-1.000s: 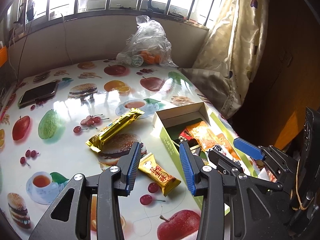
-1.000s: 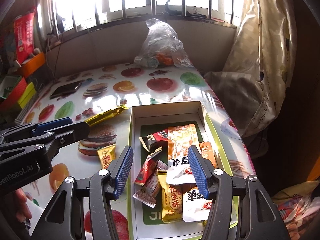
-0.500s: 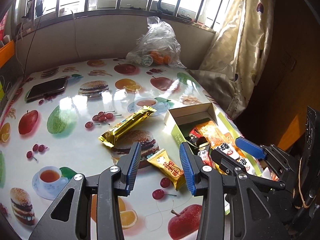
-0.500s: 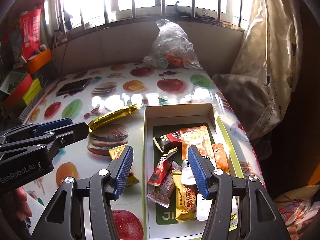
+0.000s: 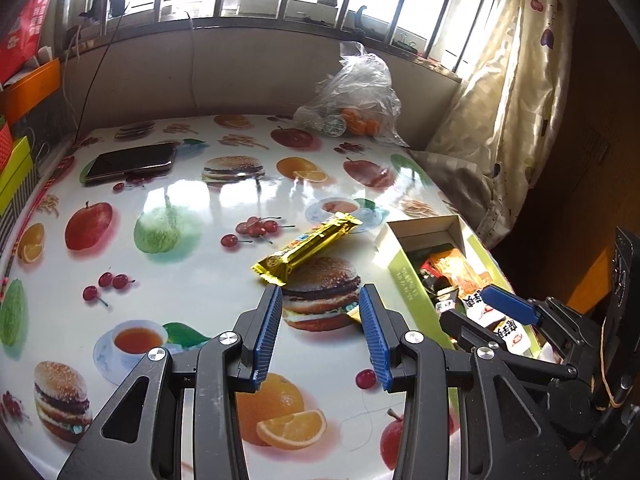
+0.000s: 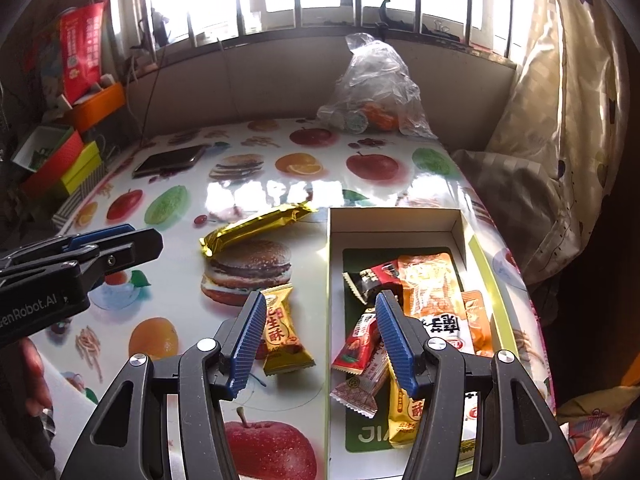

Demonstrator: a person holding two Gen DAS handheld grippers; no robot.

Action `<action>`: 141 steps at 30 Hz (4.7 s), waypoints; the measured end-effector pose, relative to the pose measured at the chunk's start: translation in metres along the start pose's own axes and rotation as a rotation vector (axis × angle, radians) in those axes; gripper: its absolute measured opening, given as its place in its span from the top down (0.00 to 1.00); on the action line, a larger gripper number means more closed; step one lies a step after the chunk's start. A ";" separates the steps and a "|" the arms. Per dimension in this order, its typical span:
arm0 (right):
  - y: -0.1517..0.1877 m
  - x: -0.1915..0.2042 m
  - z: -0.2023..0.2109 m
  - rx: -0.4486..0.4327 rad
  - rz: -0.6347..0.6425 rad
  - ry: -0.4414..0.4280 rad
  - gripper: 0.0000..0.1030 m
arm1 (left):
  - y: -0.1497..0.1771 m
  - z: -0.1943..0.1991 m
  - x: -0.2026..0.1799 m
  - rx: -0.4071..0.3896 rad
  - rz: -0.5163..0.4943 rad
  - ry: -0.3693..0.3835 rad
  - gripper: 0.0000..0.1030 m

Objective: Organize snacks

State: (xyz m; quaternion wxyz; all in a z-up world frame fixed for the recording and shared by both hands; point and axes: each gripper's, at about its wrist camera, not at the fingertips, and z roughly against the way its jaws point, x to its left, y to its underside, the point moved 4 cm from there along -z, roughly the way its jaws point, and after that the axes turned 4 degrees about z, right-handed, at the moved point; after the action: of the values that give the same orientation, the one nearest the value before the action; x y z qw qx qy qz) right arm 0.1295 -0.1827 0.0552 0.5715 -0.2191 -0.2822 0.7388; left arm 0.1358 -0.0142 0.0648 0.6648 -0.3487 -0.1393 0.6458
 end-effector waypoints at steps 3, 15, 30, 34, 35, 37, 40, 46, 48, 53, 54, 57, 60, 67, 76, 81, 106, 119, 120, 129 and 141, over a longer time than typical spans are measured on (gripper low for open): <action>0.002 0.011 -0.007 0.023 0.026 -0.024 0.45 | 0.003 -0.002 0.013 0.006 0.021 -0.016 0.60; 0.008 0.040 -0.040 0.103 0.095 -0.064 0.45 | 0.012 -0.011 0.037 0.036 0.061 -0.026 0.60; 0.019 0.047 -0.078 0.189 0.136 -0.044 0.48 | 0.018 -0.029 0.048 0.074 0.078 -0.031 0.60; 0.019 0.050 -0.081 0.186 0.140 -0.048 0.56 | 0.018 -0.034 0.051 0.082 0.081 -0.034 0.60; 0.019 0.050 -0.082 0.185 0.133 -0.058 0.58 | 0.017 -0.035 0.051 0.084 0.080 -0.035 0.60; 0.019 0.052 -0.082 0.182 0.136 -0.062 0.64 | 0.017 -0.038 0.052 0.088 0.078 -0.037 0.60; 0.018 0.055 -0.082 0.177 0.142 -0.069 0.73 | 0.015 -0.042 0.052 0.094 0.074 -0.038 0.60; 0.019 0.058 -0.081 0.166 0.127 -0.071 0.79 | 0.010 -0.053 0.046 0.110 0.040 -0.029 0.60; 0.019 0.057 -0.080 0.163 0.113 -0.078 0.79 | 0.006 -0.059 0.043 0.118 0.025 -0.018 0.60; 0.020 0.053 -0.073 0.145 0.094 -0.084 0.79 | -0.005 -0.072 0.032 0.131 -0.030 -0.005 0.60; 0.020 0.053 -0.071 0.142 0.092 -0.088 0.79 | -0.008 -0.074 0.029 0.130 -0.042 0.005 0.60; 0.021 0.050 -0.068 0.139 0.076 -0.095 0.79 | -0.015 -0.086 0.019 0.147 -0.083 0.042 0.60; 0.025 0.046 -0.068 0.147 0.051 -0.098 0.79 | -0.022 -0.099 0.012 0.163 -0.115 0.048 0.60; 0.026 0.041 -0.066 0.148 0.022 -0.096 0.79 | -0.030 -0.123 -0.006 0.171 -0.228 0.020 0.54; 0.025 0.035 -0.067 0.151 0.001 -0.099 0.79 | -0.033 -0.142 -0.002 0.199 -0.233 -0.021 0.54; 0.025 0.035 -0.068 0.149 -0.002 -0.104 0.79 | -0.032 -0.149 -0.010 0.217 -0.270 -0.006 0.54; 0.025 0.033 -0.064 0.139 -0.016 -0.100 0.79 | -0.033 -0.152 -0.012 0.193 -0.236 -0.032 0.77; 0.021 0.036 -0.036 0.076 -0.010 -0.090 0.79 | -0.041 -0.090 -0.011 0.094 -0.193 -0.002 0.77; 0.021 0.037 -0.033 0.068 -0.009 -0.089 0.79 | -0.041 -0.084 -0.011 0.087 -0.190 0.003 0.77; 0.019 0.040 -0.004 0.024 -0.003 -0.077 0.79 | -0.041 -0.046 -0.016 0.041 -0.177 0.024 0.77; 0.022 0.026 0.025 -0.021 -0.033 -0.040 0.79 | -0.037 -0.015 -0.028 -0.006 -0.176 0.041 0.77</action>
State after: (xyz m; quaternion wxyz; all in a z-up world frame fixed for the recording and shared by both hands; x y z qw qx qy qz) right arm 0.0914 -0.1659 0.0590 0.5755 -0.2058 -0.3050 0.7304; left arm 0.1698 -0.0422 0.0851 0.7206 -0.3502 -0.1576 0.5773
